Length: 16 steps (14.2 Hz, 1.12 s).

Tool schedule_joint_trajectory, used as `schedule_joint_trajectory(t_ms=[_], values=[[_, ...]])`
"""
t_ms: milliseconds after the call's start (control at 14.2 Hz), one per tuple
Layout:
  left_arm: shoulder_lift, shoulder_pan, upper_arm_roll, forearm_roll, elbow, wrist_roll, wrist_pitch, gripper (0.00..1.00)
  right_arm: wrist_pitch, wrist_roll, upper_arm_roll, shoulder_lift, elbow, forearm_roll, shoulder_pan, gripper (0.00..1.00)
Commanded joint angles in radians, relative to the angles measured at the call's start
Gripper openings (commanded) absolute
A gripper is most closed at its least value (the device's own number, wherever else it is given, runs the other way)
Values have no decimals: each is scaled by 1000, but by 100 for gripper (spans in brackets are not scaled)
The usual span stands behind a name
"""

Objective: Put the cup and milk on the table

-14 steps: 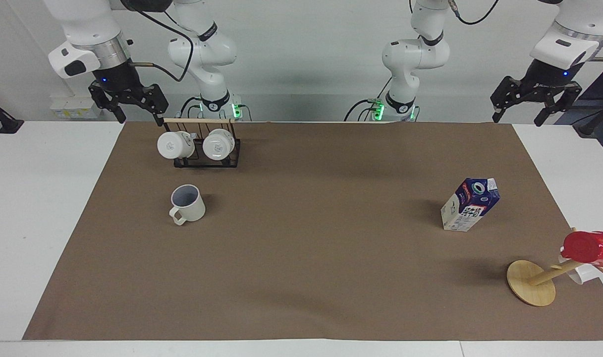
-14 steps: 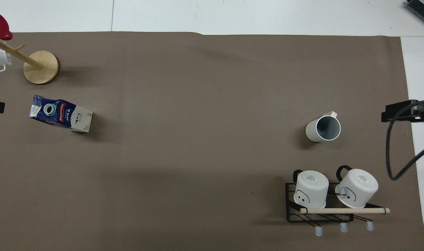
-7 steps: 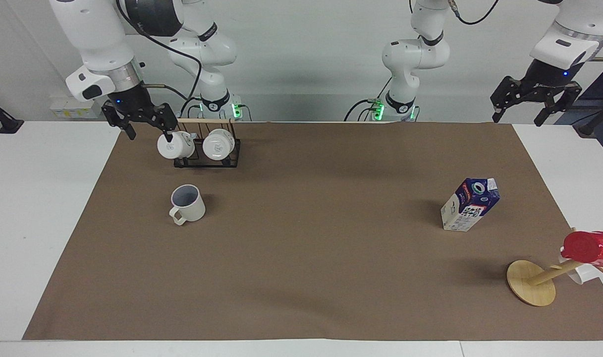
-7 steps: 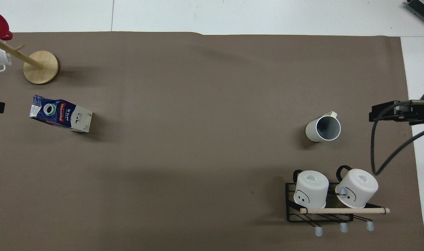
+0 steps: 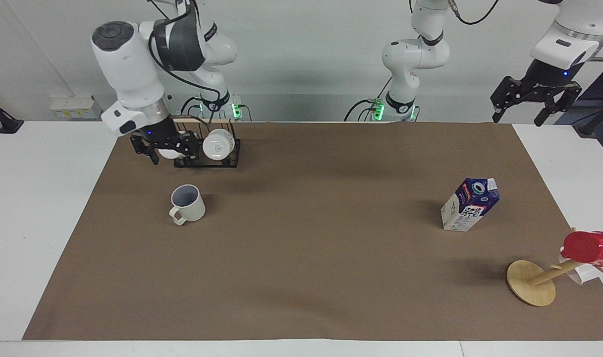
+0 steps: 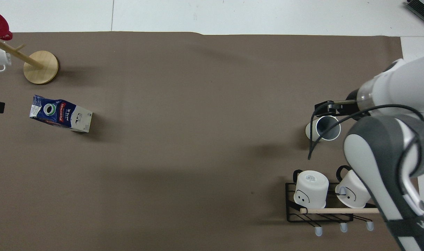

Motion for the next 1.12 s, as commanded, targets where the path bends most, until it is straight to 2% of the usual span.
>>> schedule_joint_trajectory(t_ms=[0, 140, 562, 1054], values=[[-9, 11, -8, 9, 0, 4, -17, 100, 118, 12, -3, 58, -38, 0, 12, 100], [-9, 11, -8, 9, 0, 4, -17, 100, 193, 11, -3, 75, -121, -3, 0, 100], [-9, 11, -8, 9, 0, 4, -17, 100, 211, 11, -6, 26, -247, -11, -28, 100], [-9, 11, -8, 9, 0, 4, -17, 100, 286, 12, -4, 46, -290, -11, -34, 100]])
